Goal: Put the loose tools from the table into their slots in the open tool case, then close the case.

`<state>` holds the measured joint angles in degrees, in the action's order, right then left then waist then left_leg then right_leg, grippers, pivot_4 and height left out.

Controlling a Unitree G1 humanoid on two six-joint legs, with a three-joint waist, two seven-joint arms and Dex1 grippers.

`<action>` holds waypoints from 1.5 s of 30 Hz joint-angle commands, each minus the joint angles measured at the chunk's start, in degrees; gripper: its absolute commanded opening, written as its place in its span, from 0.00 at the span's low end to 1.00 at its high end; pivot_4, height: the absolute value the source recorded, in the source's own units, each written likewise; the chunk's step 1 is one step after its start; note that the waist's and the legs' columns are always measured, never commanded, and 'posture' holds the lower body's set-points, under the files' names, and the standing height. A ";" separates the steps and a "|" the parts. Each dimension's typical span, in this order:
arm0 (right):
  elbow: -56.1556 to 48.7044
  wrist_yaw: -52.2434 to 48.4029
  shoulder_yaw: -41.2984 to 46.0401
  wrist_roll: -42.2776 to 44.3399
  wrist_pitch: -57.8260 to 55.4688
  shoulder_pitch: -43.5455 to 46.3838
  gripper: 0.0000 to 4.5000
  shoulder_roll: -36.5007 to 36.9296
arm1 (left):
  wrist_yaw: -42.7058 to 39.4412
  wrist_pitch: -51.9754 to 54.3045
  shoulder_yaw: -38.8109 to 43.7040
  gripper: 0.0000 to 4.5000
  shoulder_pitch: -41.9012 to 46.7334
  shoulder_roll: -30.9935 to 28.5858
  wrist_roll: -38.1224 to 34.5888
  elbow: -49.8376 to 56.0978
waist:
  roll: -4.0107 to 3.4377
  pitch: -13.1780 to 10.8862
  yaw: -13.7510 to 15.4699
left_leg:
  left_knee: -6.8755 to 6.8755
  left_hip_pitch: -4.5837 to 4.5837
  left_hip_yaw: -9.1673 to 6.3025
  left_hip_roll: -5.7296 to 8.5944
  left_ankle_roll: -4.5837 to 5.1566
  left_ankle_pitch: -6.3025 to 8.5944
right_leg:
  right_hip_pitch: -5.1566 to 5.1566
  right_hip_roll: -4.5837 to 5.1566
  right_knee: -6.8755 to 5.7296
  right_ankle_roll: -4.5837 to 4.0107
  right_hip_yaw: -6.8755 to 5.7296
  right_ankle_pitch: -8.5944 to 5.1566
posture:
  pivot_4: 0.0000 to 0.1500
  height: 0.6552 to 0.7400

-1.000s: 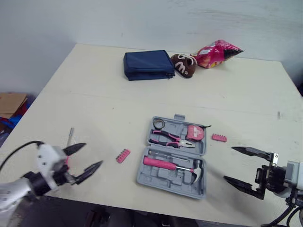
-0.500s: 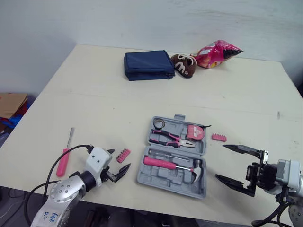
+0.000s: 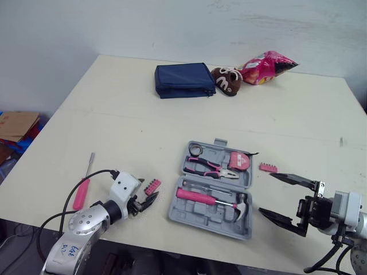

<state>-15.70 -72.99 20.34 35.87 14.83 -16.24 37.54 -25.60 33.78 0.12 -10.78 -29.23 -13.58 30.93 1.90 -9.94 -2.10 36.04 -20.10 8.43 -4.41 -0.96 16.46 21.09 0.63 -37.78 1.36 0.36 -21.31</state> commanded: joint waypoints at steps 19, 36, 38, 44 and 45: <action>-7.25 -2.03 9.68 3.83 -2.96 -13.62 1.00 3.84 | -33.59 -18.11 -5.94 0.15 15.53 -14.84 -7.04 -0.91 | -0.07 -0.03 0.29 | -0.13 -0.12 0.07 -0.05 -0.09 0.13 | 0.17 -0.06 0.09 -0.04 -0.03 -0.03 | 1.00 1.00; -15.23 2.54 10.54 4.14 -8.74 -16.25 1.00 3.01 | -35.77 -1.79 -27.88 0.15 37.63 -16.56 9.12 -1.74 | -0.20 -0.20 0.40 | -0.09 -0.26 0.06 -0.06 -0.19 0.08 | 0.36 -0.18 0.06 0.07 0.04 -0.06 | 1.00 1.00; -15.11 2.86 10.29 3.88 -8.75 -15.89 1.00 2.93 | -35.94 0.28 -28.58 0.15 38.56 -16.10 9.37 -0.92 | -0.20 -0.20 0.47 | -0.07 -0.27 0.06 -0.06 -0.19 0.08 | 0.37 -0.17 0.05 0.07 0.04 -0.06 | 1.00 1.00; -13.85 3.15 9.22 2.91 -8.21 -14.32 1.00 2.52 | -35.54 2.28 -30.80 0.15 39.48 -16.90 13.25 -0.65 | -0.19 -0.21 0.39 | -0.03 -0.28 0.06 -0.06 -0.19 0.08 | 0.36 -0.17 0.03 0.08 0.06 -0.06 | 1.00 1.00; -13.71 3.12 9.07 2.73 -8.16 -14.05 1.00 2.39 | -35.67 2.30 -31.12 0.15 39.51 -16.59 13.28 -0.89 | -0.19 -0.21 0.43 | -0.03 -0.27 0.06 -0.06 -0.19 0.08 | 0.36 -0.18 0.00 0.08 0.06 -0.06 | 1.00 1.00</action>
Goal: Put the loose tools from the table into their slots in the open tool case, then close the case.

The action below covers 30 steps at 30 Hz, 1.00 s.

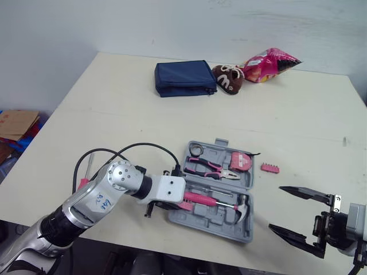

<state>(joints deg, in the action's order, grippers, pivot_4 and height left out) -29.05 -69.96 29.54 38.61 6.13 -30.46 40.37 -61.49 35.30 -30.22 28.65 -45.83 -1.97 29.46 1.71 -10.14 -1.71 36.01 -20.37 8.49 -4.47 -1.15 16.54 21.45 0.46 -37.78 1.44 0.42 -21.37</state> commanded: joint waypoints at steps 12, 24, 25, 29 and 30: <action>0.36 -0.36 -0.95 -1.51 1.78 1.00 1.00 -2.03 | 1.73 4.75 -4.50 0.15 3.02 5.72 4.50 -1.05 | 0.00 0.00 0.25 | 0.12 -0.03 -0.03 0.12 0.13 -0.07 | -0.06 0.11 -0.03 0.12 0.02 0.07 | 1.00 1.00; 0.74 0.26 -1.26 -1.77 1.75 2.02 1.00 -1.82 | -1.46 -0.81 8.98 0.54 1.12 5.39 -7.49 3.71 | 0.01 0.00 -0.01 | 0.07 -0.02 -0.03 0.11 0.16 -0.11 | -0.01 0.09 -0.09 0.13 0.02 0.08 | 1.00 1.00; 0.90 0.23 -1.23 -1.77 1.77 2.15 1.00 -1.82 | -1.35 -1.49 9.88 0.54 0.75 5.13 -7.91 3.90 | 0.00 0.00 0.01 | 0.07 -0.02 -0.03 0.11 0.09 -0.15 | -0.01 0.09 -0.08 0.13 0.02 0.07 | 1.00 1.00; 2.38 -0.42 -1.36 -1.86 2.23 2.77 1.00 -1.78 | 0.21 -11.13 14.44 0.48 -4.58 6.55 -9.54 0.84 | 0.01 -0.01 0.06 | 0.05 -0.02 -0.02 0.11 0.03 -0.18 | -0.01 0.08 -0.07 0.13 0.03 0.07 | 1.00 1.00; 2.86 -0.67 -1.47 -1.93 2.46 2.93 1.00 -1.79 | 0.34 -13.35 14.88 0.41 -5.83 6.86 -9.54 -0.34 | 0.01 -0.01 0.04 | 0.06 -0.01 -0.02 0.11 0.03 -0.18 | -0.01 0.09 -0.06 0.13 0.02 0.07 | 1.00 1.00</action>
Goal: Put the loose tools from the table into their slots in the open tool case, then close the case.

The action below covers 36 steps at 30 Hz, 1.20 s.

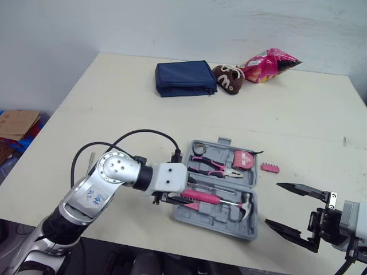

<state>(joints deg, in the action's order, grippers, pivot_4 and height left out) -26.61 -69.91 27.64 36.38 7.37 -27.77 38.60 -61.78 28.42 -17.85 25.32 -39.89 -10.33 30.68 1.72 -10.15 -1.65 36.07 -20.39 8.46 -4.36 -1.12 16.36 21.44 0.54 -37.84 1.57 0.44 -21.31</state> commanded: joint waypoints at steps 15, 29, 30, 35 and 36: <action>7.30 -5.53 1.54 0.16 8.00 -0.63 1.00 -1.25 | -0.14 -12.36 -3.78 0.01 -7.32 0.32 5.68 -10.75 | 0.03 -0.02 0.02 | 0.00 0.01 0.01 0.00 0.15 0.08 | -0.02 0.03 0.00 0.00 0.00 0.00 | 1.00 1.00; 10.33 -6.41 0.80 -0.22 11.68 -0.98 1.00 -2.02 | 0.54 4.01 -14.57 0.01 -2.15 -1.79 14.76 -13.27 | -0.05 0.15 0.06 | -0.03 0.57 -0.04 0.02 0.38 -0.06 | -1.07 0.15 0.29 -0.12 -0.01 0.05 | 1.00 1.00; 10.49 -6.44 0.79 -0.23 11.79 -0.93 1.00 -2.02 | 0.11 4.23 -15.04 0.01 -2.29 -2.50 14.93 -13.10 | -0.04 0.23 0.00 | -0.04 0.59 -0.04 0.01 0.36 -0.06 | -1.09 0.15 0.31 -0.21 -0.01 0.07 | 1.00 1.00; 13.03 -6.61 1.15 -0.72 13.51 -0.47 1.00 -2.17 | 5.85 -7.15 -6.37 0.01 -4.06 4.07 8.48 -14.01 | -0.37 0.59 0.05 | -0.21 0.71 -0.03 0.01 0.39 -0.11 | -1.11 0.14 0.40 -0.54 0.00 0.00 | 1.00 1.00; 13.76 -6.62 1.63 -0.67 13.86 -0.26 1.00 -2.02 | 5.93 -10.16 -3.59 0.01 -4.58 5.15 6.38 -14.24 | -0.48 0.55 0.12 | -0.19 0.71 -0.03 0.04 0.40 -0.12 | -1.08 0.17 0.40 -0.50 0.00 0.02 | 1.00 1.00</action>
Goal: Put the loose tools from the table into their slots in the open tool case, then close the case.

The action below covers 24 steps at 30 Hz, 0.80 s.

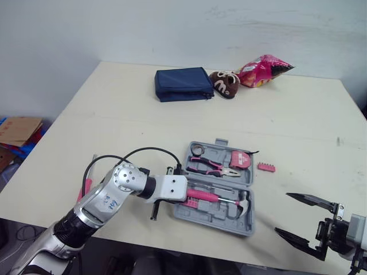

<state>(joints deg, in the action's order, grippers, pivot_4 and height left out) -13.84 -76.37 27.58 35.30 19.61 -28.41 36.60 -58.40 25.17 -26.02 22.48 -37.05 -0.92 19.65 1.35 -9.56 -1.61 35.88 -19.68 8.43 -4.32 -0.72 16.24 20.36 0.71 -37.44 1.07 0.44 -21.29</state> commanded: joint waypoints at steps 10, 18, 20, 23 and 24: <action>12.84 -1.69 9.41 1.05 4.85 0.19 1.00 2.14 | -6.14 -28.27 28.88 0.49 -13.55 -4.06 -18.82 -6.82 | 0.12 -0.36 -0.19 | -0.04 -0.71 0.06 -0.10 -0.19 0.15 | 1.12 -0.11 -0.05 0.23 -0.09 0.22 | 1.00 1.00; 28.92 3.52 17.42 -0.49 10.14 2.51 1.00 0.61 | -0.14 -32.00 56.03 0.99 -21.43 -10.28 -22.61 -35.77 | 0.24 -0.54 -0.41 | -0.16 -0.63 0.07 -0.13 -0.36 0.33 | 1.16 -0.17 -0.07 0.25 -0.10 -0.10 | 1.00 1.00; 33.91 4.89 18.89 -1.37 13.07 2.94 1.00 0.23 | -0.68 -35.51 59.62 0.99 -22.76 -13.08 -21.71 -45.50 | 0.30 -0.58 -0.63 | -0.23 -0.59 0.08 -0.13 -0.40 0.37 | 1.17 -0.15 -0.06 0.22 -0.10 -0.12 | 1.00 1.00; 40.27 7.43 21.31 -1.43 16.28 3.98 1.00 0.62 | 1.32 -40.61 62.44 0.99 -20.97 -16.51 -20.60 -56.79 | 0.34 -0.64 -0.82 | -0.26 -0.59 0.14 -0.13 -0.39 0.48 | 1.18 -0.07 -0.02 0.18 -0.13 -0.14 | 1.00 1.00; 42.77 7.97 22.09 -1.42 17.37 4.13 1.00 0.91 | 2.54 -42.00 63.15 0.99 -19.98 -17.49 -20.36 -60.71 | 0.41 -0.67 -0.76 | -0.26 -0.59 0.16 -0.11 -0.36 0.51 | 1.16 0.00 -0.02 0.18 -0.14 -0.14 | 1.00 1.00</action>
<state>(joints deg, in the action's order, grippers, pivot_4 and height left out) 26.12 -69.76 46.31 33.30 34.25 -24.22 36.70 -57.64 -13.56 34.63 0.83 -52.46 -21.64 -36.66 1.76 -10.23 -2.36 35.63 -20.27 8.59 -4.43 -1.08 16.75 21.52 0.72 -37.46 1.26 0.28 -21.43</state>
